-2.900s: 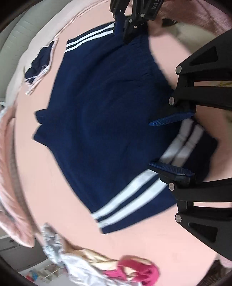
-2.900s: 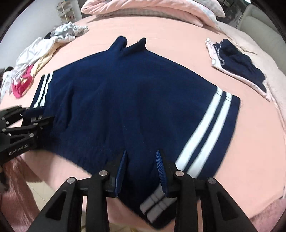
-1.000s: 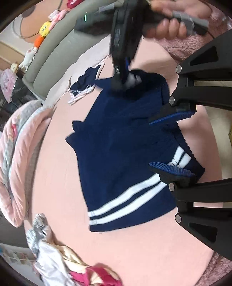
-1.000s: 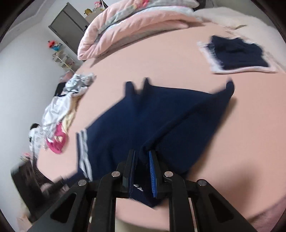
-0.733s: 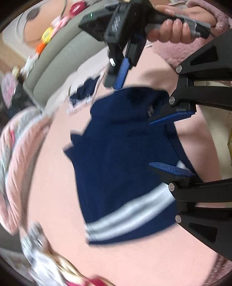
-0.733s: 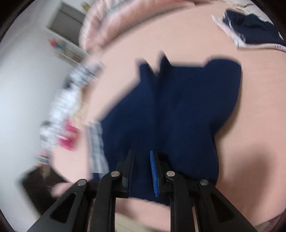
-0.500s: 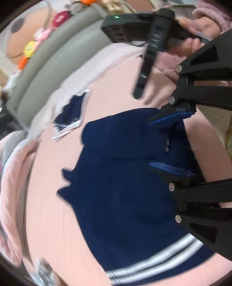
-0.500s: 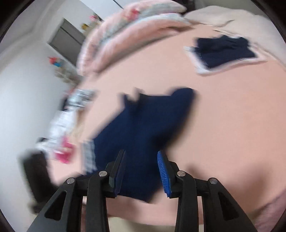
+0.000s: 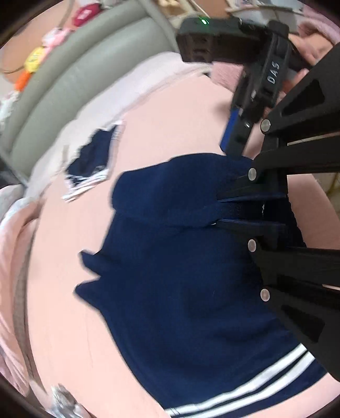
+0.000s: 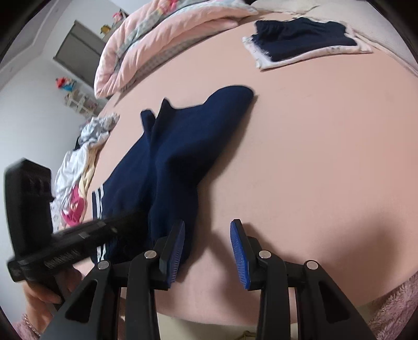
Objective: Fold clothes
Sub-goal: 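Lift the held leg with the right tool and fold it over the other leg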
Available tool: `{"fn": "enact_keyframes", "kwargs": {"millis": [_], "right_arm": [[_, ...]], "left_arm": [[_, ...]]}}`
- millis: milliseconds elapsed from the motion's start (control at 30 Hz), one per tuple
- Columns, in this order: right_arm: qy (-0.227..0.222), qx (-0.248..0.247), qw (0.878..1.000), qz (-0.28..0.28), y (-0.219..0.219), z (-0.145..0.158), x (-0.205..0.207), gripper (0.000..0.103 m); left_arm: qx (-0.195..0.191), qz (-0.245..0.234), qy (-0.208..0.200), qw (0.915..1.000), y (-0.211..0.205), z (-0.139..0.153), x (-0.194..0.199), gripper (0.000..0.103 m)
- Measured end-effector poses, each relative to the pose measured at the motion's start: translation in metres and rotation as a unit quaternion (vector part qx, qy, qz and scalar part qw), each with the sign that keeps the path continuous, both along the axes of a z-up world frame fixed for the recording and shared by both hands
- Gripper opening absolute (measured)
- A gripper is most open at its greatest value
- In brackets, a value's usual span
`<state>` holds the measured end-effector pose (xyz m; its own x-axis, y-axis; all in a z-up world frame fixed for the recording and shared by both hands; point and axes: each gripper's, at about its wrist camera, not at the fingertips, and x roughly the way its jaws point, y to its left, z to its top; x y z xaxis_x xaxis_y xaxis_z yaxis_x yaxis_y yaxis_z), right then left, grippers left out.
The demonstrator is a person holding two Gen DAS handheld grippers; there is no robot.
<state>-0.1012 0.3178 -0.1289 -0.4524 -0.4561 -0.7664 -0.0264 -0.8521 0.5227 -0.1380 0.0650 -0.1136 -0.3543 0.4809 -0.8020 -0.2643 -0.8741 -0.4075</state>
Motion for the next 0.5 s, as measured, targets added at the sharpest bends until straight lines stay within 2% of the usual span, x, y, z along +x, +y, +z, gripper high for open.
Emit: {"fn": "enact_keyframes", "kwargs": {"millis": [67, 267, 433, 500], "right_arm": [[0.010, -0.008, 1.000, 0.019, -0.008, 0.009, -0.006, 0.036], [0.026, 0.045, 0.994, 0.097, -0.069, 0.020, -0.026, 0.036], [0.039, 0.090, 0.982, 0.162, -0.121, 0.029, -0.042, 0.036], [0.035, 0.100, 0.978, 0.180, -0.136, 0.021, -0.045, 0.036]], "left_arm": [[0.007, 0.008, 0.007, 0.9999, -0.007, 0.005, 0.002, 0.010], [0.027, 0.034, 0.030, 0.9986, -0.027, 0.019, 0.006, 0.010], [0.010, 0.071, 0.022, 0.9972, -0.047, 0.004, 0.020, 0.010], [0.003, 0.085, 0.018, 0.9962, -0.055, -0.001, 0.026, 0.010]]}}
